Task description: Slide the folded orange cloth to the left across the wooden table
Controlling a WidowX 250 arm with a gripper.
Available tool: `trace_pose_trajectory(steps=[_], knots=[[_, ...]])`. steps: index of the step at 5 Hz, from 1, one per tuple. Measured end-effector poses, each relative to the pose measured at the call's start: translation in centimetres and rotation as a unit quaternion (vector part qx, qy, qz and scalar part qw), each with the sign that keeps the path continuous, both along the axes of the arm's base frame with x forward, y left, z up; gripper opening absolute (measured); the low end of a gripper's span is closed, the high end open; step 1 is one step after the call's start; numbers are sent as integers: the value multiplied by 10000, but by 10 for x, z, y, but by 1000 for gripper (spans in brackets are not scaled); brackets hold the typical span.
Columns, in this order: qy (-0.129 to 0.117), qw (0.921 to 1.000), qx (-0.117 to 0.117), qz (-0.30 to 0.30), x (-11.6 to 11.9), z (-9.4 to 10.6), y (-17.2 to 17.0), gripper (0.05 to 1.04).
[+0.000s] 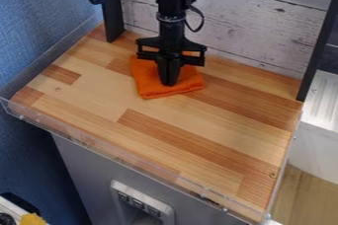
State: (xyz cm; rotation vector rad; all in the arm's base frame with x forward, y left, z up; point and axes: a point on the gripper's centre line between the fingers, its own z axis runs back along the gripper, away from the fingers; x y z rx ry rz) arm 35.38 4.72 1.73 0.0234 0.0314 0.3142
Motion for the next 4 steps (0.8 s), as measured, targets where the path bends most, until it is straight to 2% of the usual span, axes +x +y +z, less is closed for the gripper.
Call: trace_pose_trajectory(steps=[2,4], knots=[[92,9997,-47,-234,3,-3,1,62],[-73,9972,-214,-719,-1,-5,35,62]])
